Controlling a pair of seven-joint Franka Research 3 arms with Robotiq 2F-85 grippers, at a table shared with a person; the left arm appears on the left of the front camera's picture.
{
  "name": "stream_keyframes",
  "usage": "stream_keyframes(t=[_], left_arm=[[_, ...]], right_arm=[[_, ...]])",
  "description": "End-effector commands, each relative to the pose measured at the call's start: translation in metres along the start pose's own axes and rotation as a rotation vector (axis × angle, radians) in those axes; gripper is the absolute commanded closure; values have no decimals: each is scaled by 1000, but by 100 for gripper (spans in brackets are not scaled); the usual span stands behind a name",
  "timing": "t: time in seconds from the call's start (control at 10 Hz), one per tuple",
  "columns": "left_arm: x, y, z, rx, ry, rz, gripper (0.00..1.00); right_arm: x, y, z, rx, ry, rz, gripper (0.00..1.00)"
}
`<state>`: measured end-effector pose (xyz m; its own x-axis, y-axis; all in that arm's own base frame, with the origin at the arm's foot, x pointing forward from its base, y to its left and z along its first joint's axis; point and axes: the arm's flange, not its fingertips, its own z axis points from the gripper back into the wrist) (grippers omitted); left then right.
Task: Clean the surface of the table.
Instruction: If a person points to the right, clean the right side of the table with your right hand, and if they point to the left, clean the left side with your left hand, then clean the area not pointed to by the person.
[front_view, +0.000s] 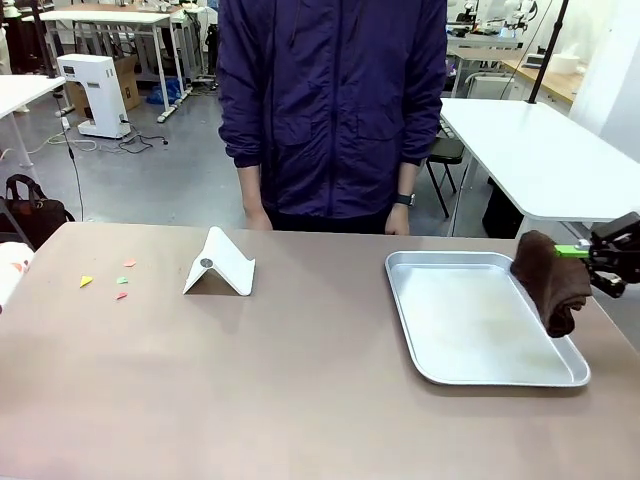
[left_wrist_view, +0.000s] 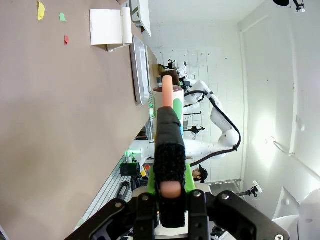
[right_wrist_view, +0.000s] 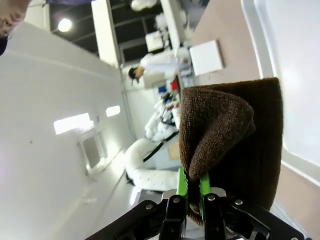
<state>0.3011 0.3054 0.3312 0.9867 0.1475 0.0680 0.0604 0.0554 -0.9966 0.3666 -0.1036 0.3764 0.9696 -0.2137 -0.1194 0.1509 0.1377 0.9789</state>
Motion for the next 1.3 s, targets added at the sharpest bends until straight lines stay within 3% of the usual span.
stream_keyframes(t=[0.0,1.2], left_arm=[[-2,-5,-2,-6,3,3,100],[-2,-5,-2,-6,3,3,100]], right_arm=[[19,-4,-6,28,59,-25,89],[19,-4,-6,28,59,-25,89]])
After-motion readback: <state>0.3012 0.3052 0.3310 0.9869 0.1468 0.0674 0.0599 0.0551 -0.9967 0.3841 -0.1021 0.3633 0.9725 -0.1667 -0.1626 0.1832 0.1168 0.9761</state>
